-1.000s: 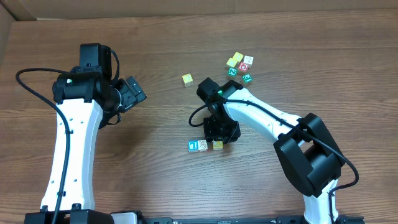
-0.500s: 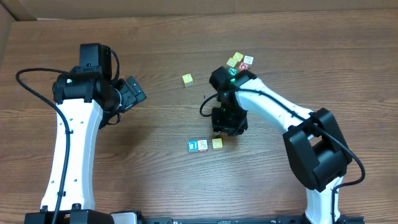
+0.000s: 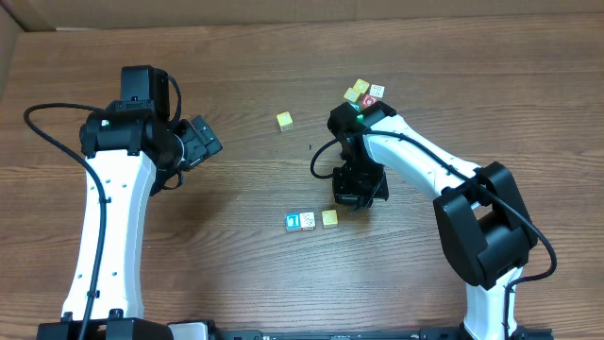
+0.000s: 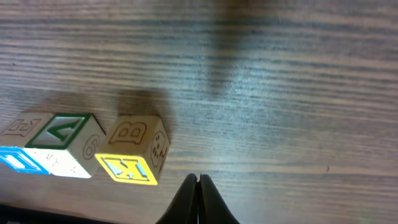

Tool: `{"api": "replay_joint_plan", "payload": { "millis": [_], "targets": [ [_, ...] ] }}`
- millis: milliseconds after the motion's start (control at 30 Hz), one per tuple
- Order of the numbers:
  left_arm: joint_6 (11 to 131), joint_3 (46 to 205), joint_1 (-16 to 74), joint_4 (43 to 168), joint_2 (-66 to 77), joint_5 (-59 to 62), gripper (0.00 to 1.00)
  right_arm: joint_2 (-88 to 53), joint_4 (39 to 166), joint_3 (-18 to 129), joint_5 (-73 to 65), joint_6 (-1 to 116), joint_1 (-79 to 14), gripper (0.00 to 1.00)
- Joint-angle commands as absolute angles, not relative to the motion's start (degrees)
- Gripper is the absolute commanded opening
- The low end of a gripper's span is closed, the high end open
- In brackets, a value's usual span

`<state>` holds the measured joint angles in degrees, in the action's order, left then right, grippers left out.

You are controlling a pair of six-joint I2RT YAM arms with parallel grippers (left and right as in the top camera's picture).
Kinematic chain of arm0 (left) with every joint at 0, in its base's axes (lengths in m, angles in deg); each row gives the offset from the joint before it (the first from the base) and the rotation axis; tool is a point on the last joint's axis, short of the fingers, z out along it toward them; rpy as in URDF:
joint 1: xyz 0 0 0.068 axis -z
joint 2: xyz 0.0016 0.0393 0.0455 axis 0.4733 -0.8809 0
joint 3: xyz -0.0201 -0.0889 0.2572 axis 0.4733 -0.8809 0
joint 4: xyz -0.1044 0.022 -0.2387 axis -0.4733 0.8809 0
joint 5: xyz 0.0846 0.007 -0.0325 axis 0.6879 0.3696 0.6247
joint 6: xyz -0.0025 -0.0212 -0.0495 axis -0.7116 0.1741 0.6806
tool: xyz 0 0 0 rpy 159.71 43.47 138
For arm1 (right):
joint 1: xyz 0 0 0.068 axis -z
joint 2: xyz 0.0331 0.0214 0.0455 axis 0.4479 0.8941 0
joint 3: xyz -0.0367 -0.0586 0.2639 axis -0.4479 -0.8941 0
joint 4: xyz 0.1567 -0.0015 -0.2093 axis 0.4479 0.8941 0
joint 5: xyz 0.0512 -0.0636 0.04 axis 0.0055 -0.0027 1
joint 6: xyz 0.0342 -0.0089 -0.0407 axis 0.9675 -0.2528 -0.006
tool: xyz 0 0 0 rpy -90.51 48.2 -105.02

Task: Flip 3 blocks
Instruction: 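Carry the yellow block beside the green block and set it down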

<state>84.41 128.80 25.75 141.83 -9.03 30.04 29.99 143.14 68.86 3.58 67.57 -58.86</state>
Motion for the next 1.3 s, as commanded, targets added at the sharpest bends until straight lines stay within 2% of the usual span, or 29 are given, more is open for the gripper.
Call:
{"api": "replay_joint_plan", "payload": {
  "millis": [0, 633, 1267],
  "targets": [
    [84.2, 129.1, 25.6, 141.7, -9.4, 30.2, 0.99, 28.4, 142.0, 67.1, 2.7, 67.5, -58.9, 0.04],
    [84.2, 129.1, 25.6, 141.7, -9.4, 30.2, 1.0, 28.4, 138.5, 66.7, 1.1, 71.1, -64.8, 0.04],
    [84.2, 129.1, 25.6, 141.7, -9.4, 30.2, 0.99, 28.4, 136.6, 66.6, 1.0, 73.4, -65.3, 0.05]
  ]
}}
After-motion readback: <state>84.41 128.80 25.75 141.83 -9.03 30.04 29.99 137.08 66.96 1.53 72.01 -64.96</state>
